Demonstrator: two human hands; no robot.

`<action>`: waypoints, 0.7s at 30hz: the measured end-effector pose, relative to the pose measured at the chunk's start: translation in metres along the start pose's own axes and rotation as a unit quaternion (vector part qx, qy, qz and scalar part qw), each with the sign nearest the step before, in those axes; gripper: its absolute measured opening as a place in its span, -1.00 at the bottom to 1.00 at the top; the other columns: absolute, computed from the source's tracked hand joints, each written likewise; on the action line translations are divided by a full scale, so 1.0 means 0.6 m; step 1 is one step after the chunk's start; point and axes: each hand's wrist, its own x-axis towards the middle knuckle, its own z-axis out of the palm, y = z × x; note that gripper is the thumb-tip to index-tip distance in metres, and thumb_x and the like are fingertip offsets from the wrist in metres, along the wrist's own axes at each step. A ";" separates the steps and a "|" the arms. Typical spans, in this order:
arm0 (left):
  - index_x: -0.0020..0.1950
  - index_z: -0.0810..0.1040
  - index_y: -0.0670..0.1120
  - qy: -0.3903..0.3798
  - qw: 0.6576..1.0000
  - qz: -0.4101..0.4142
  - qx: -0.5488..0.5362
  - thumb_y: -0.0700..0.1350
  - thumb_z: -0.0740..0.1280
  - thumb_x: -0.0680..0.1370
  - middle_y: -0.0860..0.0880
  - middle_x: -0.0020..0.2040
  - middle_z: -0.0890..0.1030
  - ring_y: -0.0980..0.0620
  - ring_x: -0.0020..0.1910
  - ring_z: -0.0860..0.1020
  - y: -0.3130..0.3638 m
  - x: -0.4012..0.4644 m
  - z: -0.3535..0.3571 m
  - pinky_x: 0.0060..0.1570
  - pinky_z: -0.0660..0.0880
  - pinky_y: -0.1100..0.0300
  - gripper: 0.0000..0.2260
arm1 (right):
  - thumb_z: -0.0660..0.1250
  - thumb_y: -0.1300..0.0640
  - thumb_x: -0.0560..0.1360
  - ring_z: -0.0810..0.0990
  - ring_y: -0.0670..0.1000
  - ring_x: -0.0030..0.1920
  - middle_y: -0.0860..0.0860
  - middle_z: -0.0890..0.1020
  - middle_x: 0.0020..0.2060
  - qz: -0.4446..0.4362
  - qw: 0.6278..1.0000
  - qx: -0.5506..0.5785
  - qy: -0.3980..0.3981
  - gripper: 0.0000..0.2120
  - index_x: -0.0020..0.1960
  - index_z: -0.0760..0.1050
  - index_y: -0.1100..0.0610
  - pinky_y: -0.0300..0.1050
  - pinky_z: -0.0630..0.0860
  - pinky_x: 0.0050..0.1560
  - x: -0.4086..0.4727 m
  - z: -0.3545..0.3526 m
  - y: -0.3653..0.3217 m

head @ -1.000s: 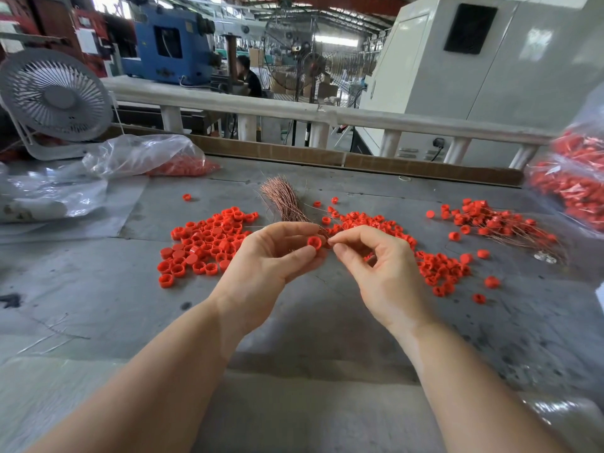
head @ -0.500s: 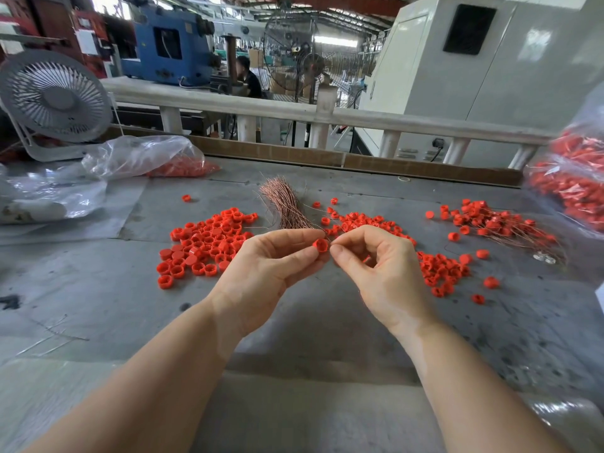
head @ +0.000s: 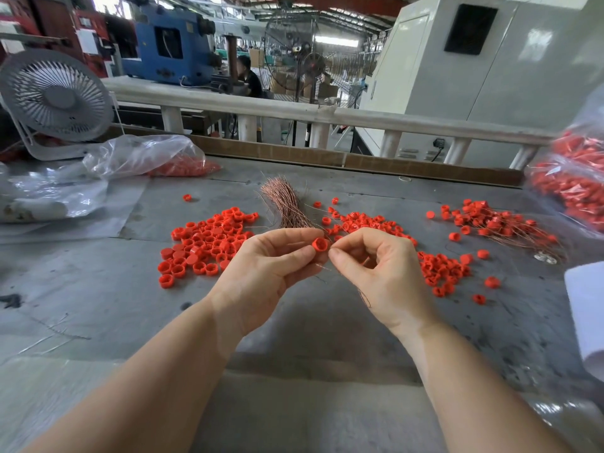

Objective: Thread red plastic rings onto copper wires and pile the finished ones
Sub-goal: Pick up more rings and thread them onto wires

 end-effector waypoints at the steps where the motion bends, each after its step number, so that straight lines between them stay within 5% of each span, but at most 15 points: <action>1: -0.12 0.63 -0.19 0.000 1.000 0.000 -0.002 -0.29 0.33 0.28 -0.13 -0.25 0.67 0.04 -0.27 0.65 0.000 0.000 0.000 -0.18 0.60 0.27 -0.79 | 0.42 0.30 0.41 0.46 -0.21 -0.44 -0.16 0.56 -0.48 -0.002 1.000 0.000 0.004 -0.77 -0.32 0.57 0.01 -0.37 0.38 -0.37 0.001 0.000 0.000; 21: -0.20 0.65 -0.17 0.006 1.000 0.020 -0.008 -0.33 0.35 0.25 -0.12 -0.24 0.68 0.03 -0.25 0.66 -0.003 0.000 0.002 -0.22 0.59 0.28 -0.82 | 0.40 0.33 0.41 0.43 -0.22 -0.48 -0.21 0.52 -0.52 -0.009 1.000 0.000 -0.002 -0.74 -0.35 0.54 0.02 -0.46 0.30 -0.40 -0.001 0.002 -0.004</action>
